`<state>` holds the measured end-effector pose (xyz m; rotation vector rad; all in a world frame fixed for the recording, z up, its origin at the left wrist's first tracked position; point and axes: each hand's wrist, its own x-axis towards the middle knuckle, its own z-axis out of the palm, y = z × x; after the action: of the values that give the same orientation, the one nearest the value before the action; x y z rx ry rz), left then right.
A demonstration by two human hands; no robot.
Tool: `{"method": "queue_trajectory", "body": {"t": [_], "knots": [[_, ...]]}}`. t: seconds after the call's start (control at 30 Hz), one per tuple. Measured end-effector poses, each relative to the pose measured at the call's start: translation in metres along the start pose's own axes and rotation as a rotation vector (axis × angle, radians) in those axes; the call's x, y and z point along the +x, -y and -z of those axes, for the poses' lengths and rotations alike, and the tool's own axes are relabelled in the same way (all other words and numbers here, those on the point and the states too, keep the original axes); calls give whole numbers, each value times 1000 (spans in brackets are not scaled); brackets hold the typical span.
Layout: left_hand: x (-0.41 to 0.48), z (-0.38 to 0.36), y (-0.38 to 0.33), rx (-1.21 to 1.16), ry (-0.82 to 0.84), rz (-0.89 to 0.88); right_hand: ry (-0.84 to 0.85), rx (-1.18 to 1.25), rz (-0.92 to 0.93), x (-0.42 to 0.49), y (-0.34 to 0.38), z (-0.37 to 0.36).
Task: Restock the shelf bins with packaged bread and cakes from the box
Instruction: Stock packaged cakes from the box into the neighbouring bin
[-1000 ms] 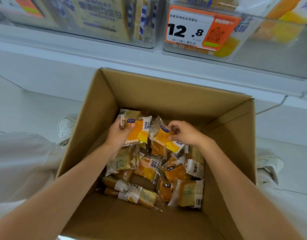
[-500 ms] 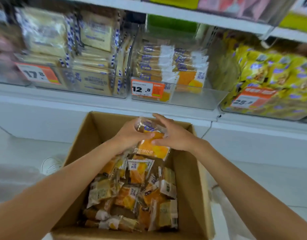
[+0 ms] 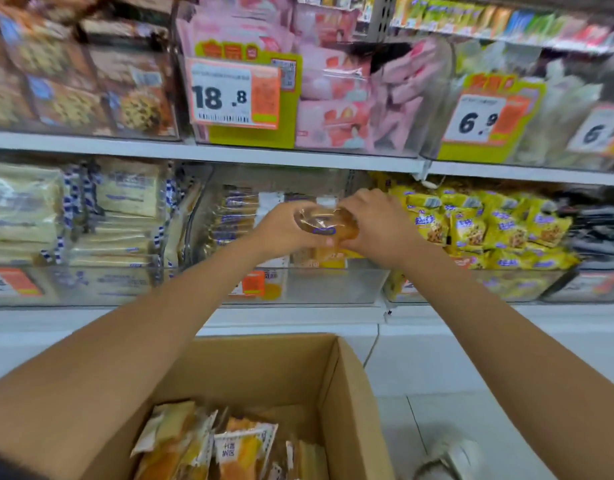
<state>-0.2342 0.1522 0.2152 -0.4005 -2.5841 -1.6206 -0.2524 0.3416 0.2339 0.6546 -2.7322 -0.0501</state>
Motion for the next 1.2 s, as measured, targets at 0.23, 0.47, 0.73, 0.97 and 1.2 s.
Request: {"method": "queue_trajectory", "body": {"t": [0.23,0.47,0.73,0.97,1.2], "knots": [[52,21,42,514,279,135,280,115,-9,31,7,-66],[54,16,57,634,306,139,381,355,-77,27,-13,-68],[38,31,50,349,235,176,328,593,-232,12,-6,-58],[-27,11,37,332,-131,22,-132,472,-186,-28,51,-43],[-144,-6,101,309,22,354,270,687,-133,-113,125,-112]]}}
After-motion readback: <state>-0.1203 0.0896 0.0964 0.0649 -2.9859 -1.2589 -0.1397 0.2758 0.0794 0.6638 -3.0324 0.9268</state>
